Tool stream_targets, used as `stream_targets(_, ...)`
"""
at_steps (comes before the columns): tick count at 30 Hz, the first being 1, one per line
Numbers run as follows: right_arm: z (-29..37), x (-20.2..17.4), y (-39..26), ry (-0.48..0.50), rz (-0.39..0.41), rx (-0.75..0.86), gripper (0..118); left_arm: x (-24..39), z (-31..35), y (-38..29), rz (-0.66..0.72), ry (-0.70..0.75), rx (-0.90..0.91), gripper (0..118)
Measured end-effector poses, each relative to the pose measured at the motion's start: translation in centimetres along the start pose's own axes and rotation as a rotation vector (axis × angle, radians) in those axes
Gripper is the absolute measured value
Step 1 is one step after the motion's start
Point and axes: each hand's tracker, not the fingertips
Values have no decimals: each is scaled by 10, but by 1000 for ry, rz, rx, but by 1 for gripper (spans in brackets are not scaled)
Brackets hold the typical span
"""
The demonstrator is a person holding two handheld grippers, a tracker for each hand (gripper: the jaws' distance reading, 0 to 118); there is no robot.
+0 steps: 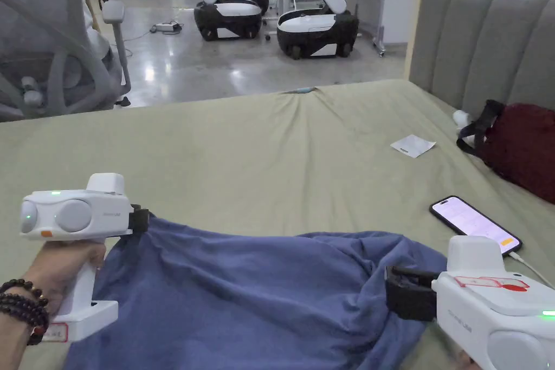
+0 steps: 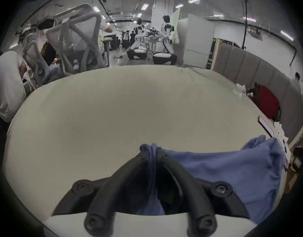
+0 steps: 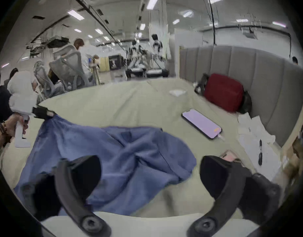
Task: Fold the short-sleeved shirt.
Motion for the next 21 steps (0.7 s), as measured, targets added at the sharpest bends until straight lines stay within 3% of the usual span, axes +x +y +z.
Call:
stream_targets(5, -26, 9, -14, 7, -47, -236, 107, 2, 23, 8, 4, -16, 31, 6)
stream_targets(8, -45, -1, -11, 6, -11, -292, 97, 1, 29, 9, 24, -21, 44, 6)
stream_targets(11, -68, -5, -15, 21, -32, -367, 71, 1, 34, 9, 26, -13, 44, 6)
stream_targets(13, -69, -6, -18, 33, -2, -330, 51, 0, 40, 9, 29, -14, 49, 6)
stream_targets(14, -64, -7, -16, 63, 28, -301, 28, -1, 44, 9, 31, -14, 56, 6)
stream_targets(15, -61, -7, -12, 112, 6, -294, 9, -2, 46, 10, 34, -15, 61, 6)
stream_targets(16, -55, -6, -8, 157, -55, -261, 9, -4, 51, 12, 42, -15, 71, 6)
stream_targets(19, -34, -14, 23, 139, 1, -127, 9, -9, 69, 22, 104, -50, 126, 6)
stream_targets(21, -22, -23, 56, 202, -7, -57, 9, -9, 87, 36, 110, -65, 173, 6)
